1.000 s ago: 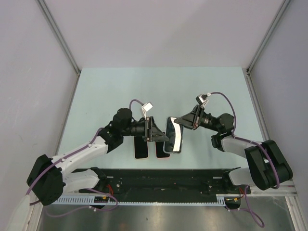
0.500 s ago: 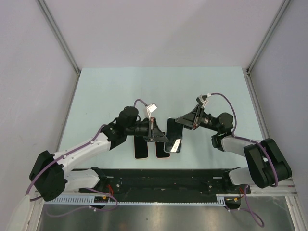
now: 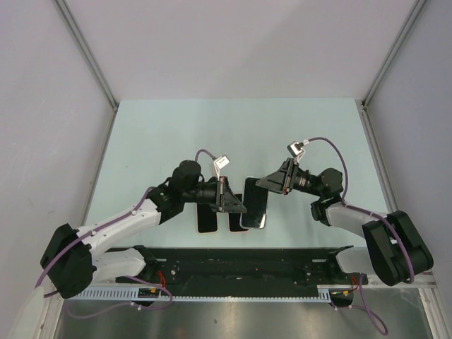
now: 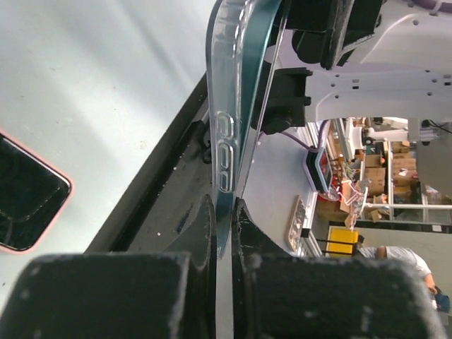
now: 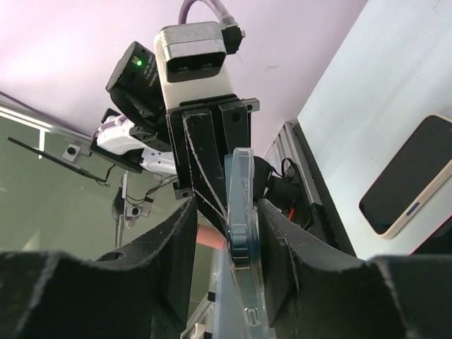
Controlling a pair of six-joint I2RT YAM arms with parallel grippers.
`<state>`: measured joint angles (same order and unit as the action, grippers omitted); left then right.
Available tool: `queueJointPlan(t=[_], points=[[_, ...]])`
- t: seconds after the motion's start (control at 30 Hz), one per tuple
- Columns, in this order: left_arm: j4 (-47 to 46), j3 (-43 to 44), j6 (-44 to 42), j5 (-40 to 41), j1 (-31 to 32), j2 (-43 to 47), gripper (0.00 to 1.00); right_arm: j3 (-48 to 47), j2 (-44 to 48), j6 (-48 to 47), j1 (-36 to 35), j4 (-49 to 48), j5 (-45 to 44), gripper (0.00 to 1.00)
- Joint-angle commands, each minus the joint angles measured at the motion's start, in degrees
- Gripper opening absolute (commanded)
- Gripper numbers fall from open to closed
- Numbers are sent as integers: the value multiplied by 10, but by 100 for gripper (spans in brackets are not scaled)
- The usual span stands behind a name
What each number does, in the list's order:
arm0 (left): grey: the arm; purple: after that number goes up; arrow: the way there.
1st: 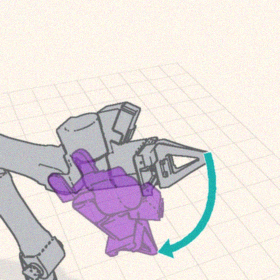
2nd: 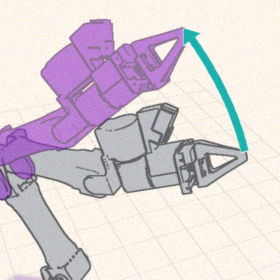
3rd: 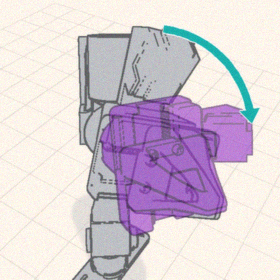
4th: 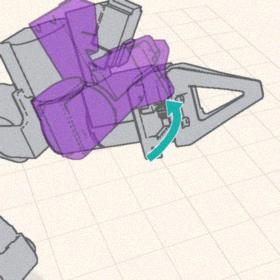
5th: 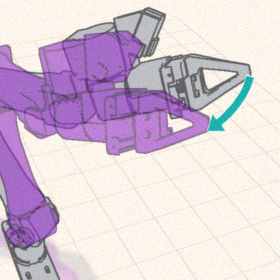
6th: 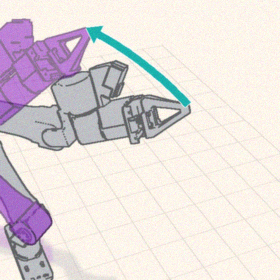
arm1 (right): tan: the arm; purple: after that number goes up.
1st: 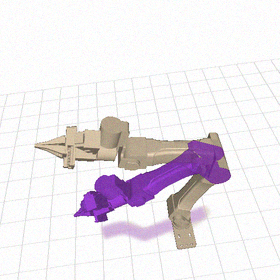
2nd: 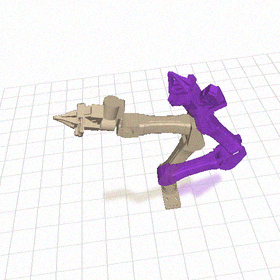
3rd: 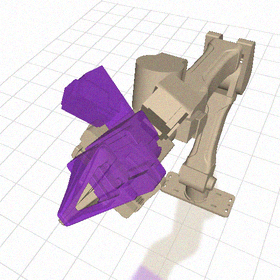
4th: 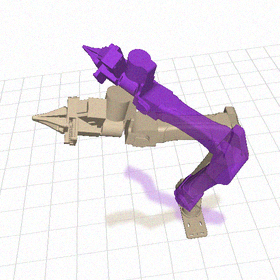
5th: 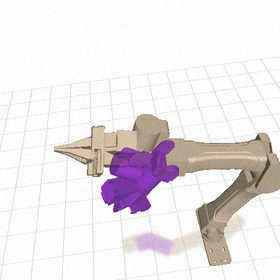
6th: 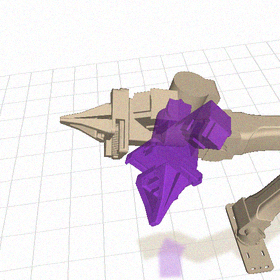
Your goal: Put the phone into the phone case
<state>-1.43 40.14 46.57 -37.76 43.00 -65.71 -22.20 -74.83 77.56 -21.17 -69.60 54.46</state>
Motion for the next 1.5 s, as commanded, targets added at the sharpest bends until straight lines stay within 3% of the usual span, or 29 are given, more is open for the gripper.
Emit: queueJointPlan(t=[0.0,0.03,0.17,0.27,0.4,0.47,0.6,0.83,0.97,1.1,1.23,1.33,1.43,1.47], points=[[-103,-9,51,39,-10,15,0,-2,39,-21,-30,-17,43,41],[-103,-8,51,39,-10,15,0,-3,40,-20,-30,-17,41,39],[-95,-2,41,37,-10,17,0,-3,43,-12,-28,-39,38,8],[-101,-3,35,25,-18,28,5,-3,39,8,-25,-83,46,0],[-123,-7,36,0,-36,53,35,-3,27,9,-25,-118,71,0],[-132,-4,35,-13,-50,61,41,-3,12,20,-27,-142,86,0],[-138,6,34,-38,-68,52,44,-3,-11,44,-35,-194,91,0],[-154,17,31,-78,-69,15,38,-3,-12,47,-38,-194,79,0],[-154,20,28,-95,-69,7,49,-3,-13,47,-37,-194,77,0],[-151,22,27,-98,-68,4,50,-5,-13,49,-37,-194,75,0],[-139,29,17,-100,-68,-11,42,-7,-11,51,-39,-194,73,1],[-119,45,-5,-105,-67,-35,17,-8,-10,52,-39,-192,71,6],[-62,74,-49,-98,-60,-50,0,-11,-8,53,-39,-184,66,11],[-35,85,-67,-91,-54,-52,0,-12,-6,45,-38,-167,68,13]])
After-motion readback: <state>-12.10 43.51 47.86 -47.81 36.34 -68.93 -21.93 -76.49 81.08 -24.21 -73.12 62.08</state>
